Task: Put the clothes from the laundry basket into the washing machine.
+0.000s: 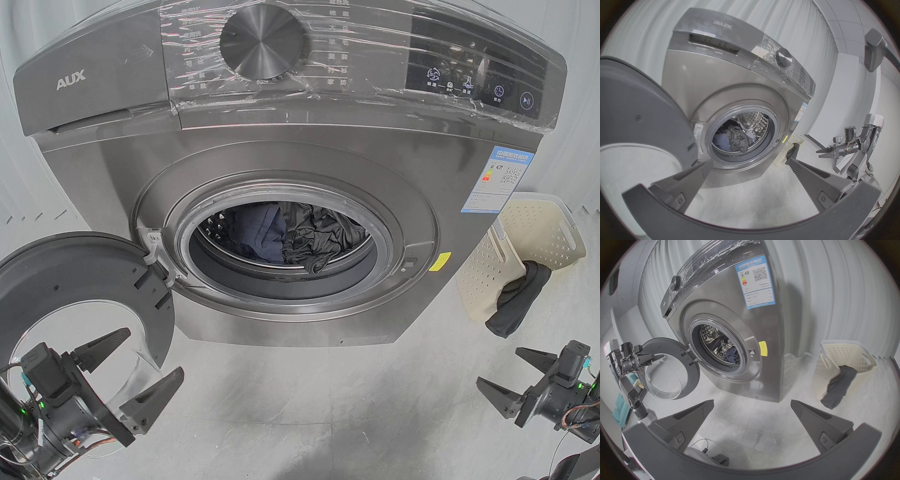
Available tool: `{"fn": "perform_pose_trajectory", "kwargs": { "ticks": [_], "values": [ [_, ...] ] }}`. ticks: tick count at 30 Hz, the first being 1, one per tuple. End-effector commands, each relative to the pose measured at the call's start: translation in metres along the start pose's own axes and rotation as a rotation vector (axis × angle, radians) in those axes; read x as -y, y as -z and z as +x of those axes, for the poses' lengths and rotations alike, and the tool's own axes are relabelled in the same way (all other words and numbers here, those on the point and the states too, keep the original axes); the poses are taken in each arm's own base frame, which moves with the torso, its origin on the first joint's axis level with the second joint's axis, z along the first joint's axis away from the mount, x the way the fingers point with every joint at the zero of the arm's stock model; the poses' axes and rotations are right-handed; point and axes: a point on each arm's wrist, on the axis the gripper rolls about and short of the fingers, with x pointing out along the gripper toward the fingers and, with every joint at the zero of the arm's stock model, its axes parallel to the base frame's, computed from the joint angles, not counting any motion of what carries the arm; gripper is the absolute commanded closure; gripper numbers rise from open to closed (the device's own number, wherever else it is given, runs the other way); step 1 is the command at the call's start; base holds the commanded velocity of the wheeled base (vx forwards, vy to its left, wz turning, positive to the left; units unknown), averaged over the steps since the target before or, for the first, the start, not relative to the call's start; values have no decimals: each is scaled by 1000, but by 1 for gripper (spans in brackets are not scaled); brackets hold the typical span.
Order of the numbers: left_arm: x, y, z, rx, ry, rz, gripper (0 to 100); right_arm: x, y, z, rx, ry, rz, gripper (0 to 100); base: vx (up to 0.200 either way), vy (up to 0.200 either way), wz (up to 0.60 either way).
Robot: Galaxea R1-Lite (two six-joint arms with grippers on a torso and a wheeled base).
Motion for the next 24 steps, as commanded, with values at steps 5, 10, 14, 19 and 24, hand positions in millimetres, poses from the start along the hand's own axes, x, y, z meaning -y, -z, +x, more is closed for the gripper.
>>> {"fn": "perform_pose_trajectory", "kwargs": {
  "ticks": [5, 10, 14, 19, 24],
  "values": [
    [-20, 5, -69, 50, -154, 42, 0, 24, 31, -84, 140, 230, -6, 0, 0, 0, 0],
    [-22, 14, -89, 53, -187, 59, 0, 22, 41, -106, 209, 293, -5, 0, -200, 0, 0],
    [-20, 25, -112, 104, -273, 73, 0, 20, 56, -115, 241, 362, 4, 0, -200, 0, 0],
    [-15, 53, -133, 83, -351, 67, 0, 22, 67, -113, 250, 421, 61, 0, 0, 0, 0],
    [-16, 58, -133, 48, -417, 42, 0, 24, 66, -114, 257, 518, 65, 0, 0, 0, 0]
  ]
}}
